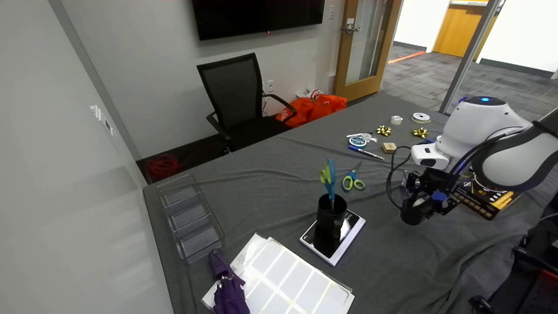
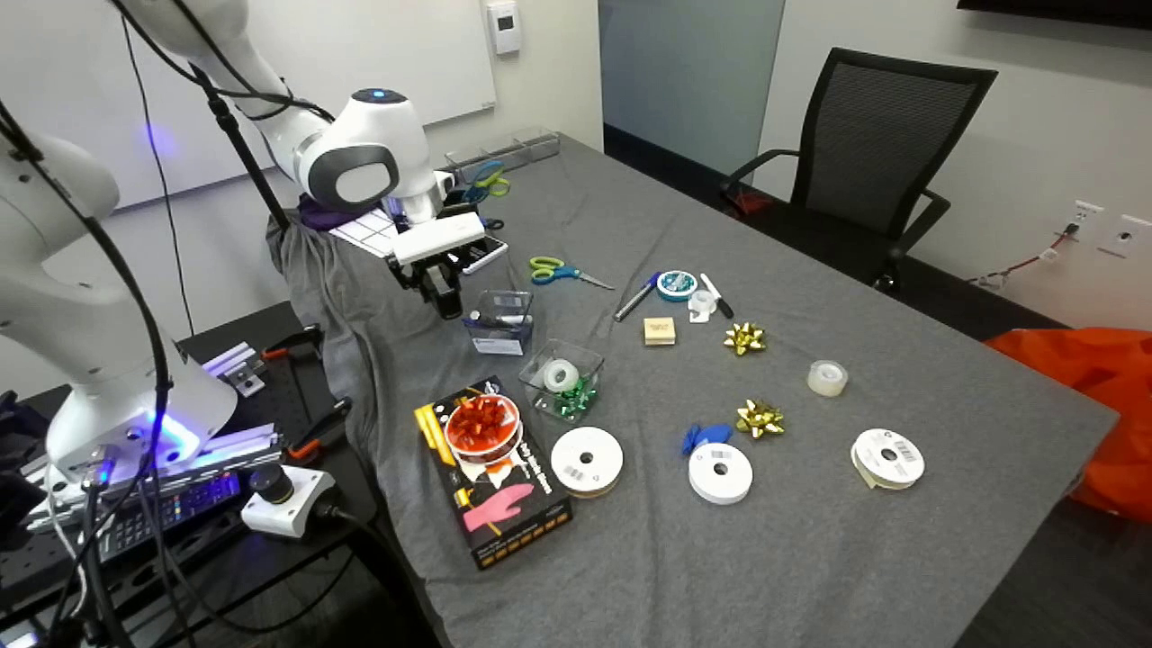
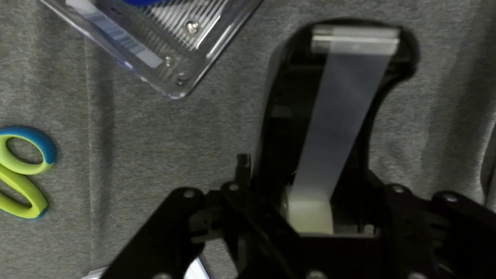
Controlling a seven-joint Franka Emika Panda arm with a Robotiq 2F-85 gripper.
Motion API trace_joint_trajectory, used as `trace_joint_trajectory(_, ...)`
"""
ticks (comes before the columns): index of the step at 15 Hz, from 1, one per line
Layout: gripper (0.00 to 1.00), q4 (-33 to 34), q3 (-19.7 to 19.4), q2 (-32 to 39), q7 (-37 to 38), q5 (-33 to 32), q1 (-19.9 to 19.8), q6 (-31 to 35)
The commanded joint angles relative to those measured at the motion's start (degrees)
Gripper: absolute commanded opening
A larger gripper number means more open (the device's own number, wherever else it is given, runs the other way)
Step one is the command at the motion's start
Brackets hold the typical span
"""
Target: Move the tape dispenser forwards.
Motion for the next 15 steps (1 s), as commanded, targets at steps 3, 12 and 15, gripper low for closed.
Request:
trace_joint_trajectory(3, 0.36, 5.88, -17.91, 8.79, -0.77, 2.33, 18.88, 6.42)
trace_joint_trajectory(12, 1.00, 10.30, -19.96, 13.18, -0.61, 4.82, 21.94, 7.22)
trace_joint_trajectory(15, 1.00, 8.92, -18.66, 11.28, -2.15, 4.93, 20.55, 7.47)
